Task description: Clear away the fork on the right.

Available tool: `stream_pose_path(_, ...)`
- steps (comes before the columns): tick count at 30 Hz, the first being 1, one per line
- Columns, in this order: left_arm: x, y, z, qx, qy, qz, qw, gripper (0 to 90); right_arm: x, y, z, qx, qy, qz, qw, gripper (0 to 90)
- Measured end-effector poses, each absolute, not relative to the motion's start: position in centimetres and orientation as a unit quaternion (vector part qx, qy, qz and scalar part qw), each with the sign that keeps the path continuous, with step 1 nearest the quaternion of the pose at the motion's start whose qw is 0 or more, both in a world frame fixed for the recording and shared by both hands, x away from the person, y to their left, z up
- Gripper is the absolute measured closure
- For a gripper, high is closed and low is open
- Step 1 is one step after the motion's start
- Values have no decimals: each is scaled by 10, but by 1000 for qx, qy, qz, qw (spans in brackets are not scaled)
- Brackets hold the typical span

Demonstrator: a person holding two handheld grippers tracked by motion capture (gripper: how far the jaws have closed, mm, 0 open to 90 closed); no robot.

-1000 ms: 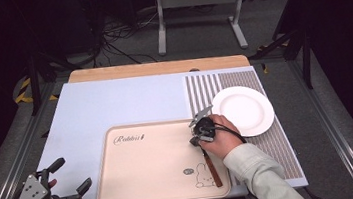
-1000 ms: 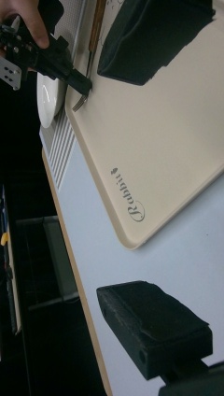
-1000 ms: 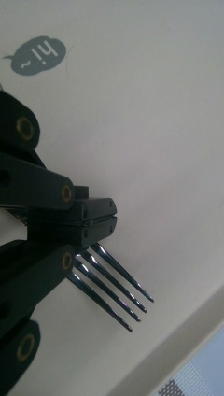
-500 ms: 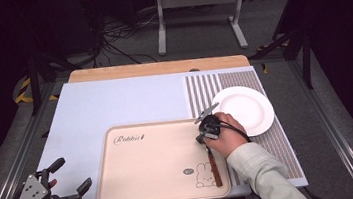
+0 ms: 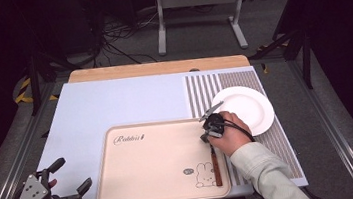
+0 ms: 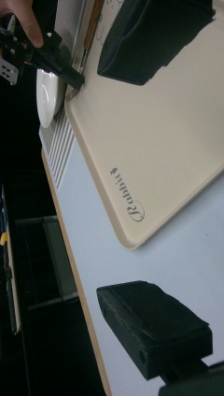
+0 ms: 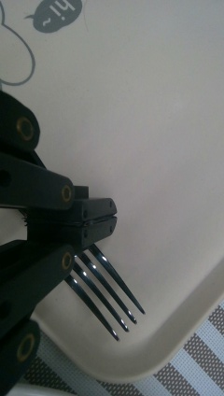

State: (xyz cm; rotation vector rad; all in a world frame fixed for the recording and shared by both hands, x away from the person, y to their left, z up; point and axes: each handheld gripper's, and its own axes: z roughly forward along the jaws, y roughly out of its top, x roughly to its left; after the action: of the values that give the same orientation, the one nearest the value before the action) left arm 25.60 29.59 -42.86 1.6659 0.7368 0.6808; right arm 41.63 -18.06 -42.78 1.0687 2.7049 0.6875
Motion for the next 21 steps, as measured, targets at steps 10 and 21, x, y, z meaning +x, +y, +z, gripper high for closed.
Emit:
stream_pose_path(10,256,296,-429,708,312,290,564,6,416,-183,-427,362,901,225,79,900)
stream_pose_path(21,256,296,-429,708,312,289,564,6,409,-189,-406,334,885,305,108,574)
